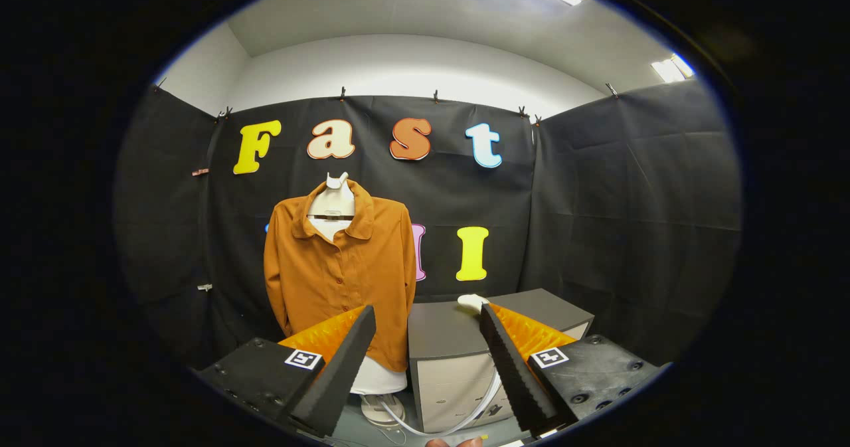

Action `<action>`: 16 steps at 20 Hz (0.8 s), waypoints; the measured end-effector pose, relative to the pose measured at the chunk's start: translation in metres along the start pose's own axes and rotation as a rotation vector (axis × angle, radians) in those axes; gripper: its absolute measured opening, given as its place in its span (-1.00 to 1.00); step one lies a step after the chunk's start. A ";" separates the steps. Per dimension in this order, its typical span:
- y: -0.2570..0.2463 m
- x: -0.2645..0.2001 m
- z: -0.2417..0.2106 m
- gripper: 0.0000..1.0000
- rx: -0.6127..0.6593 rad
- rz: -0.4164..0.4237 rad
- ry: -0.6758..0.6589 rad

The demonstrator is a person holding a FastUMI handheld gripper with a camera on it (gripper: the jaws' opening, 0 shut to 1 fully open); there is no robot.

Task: Iron the clothes twice with a garment steamer, once on the left side and once on the right side.

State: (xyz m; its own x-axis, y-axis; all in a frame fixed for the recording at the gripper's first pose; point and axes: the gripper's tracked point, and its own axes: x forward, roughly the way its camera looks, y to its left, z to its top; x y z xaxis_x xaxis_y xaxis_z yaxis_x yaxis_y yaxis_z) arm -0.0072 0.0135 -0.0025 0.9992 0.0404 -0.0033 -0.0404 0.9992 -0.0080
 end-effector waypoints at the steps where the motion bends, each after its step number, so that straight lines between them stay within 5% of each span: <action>1: 0.000 0.000 0.001 0.96 -0.004 0.000 -0.002; 9: -0.009 0.005 -0.005 0.96 0.010 -0.002 0.028; 16: -0.067 0.084 -0.059 0.97 0.043 -0.011 0.298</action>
State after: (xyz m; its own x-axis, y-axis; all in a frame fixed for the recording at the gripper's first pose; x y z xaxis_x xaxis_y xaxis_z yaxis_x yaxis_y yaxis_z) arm 0.0793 -0.0508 -0.0612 0.9543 0.0313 -0.2973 -0.0228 0.9992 0.0322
